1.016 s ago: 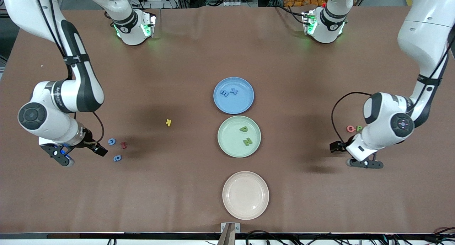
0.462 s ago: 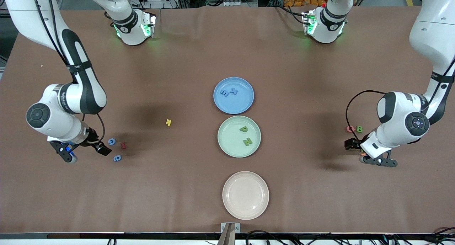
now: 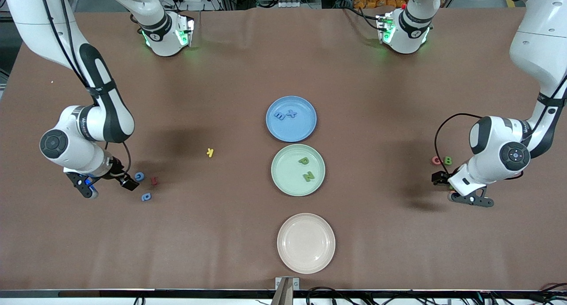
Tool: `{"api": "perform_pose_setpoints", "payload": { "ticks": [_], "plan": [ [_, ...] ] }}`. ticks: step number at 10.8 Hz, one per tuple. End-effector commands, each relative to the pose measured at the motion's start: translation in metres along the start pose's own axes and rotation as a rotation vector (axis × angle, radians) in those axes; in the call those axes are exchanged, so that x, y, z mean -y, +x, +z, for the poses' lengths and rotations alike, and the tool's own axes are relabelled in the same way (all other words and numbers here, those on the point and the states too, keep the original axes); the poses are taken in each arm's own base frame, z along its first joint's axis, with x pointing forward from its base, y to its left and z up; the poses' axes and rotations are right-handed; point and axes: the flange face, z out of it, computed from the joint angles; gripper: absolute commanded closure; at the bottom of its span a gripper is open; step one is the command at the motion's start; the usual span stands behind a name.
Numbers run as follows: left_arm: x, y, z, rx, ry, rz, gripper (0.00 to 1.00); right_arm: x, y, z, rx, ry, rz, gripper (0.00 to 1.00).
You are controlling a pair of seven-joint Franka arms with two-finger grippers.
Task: Sort letters by color into matching plates
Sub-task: 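Move the right gripper to the blue G while the left gripper reaches the u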
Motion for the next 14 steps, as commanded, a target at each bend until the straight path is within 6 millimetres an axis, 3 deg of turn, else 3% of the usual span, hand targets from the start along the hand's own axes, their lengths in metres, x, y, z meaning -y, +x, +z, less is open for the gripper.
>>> {"api": "perform_pose_setpoints", "payload": {
  "ticks": [1,4,7,9,14],
  "plan": [
    [0.013,-0.001,0.008,-0.012,0.022,0.016,0.0,-0.005,-0.003,0.012,0.003,0.008,0.022,0.0],
    [0.025,-0.005,0.016,-0.02,0.012,0.009,0.0,-0.008,-0.007,0.028,-0.007,0.015,0.02,0.0],
    [0.028,-0.005,0.02,-0.021,0.008,0.009,0.09,-0.013,-0.012,0.04,-0.023,0.027,0.019,0.02],
    [0.028,-0.005,0.021,-0.02,0.007,0.009,0.28,-0.013,-0.014,0.045,-0.021,0.024,0.008,0.13],
    [0.028,-0.003,0.021,-0.023,0.007,0.01,0.97,-0.012,-0.016,0.052,-0.023,0.025,0.0,0.39]
  ]
}}
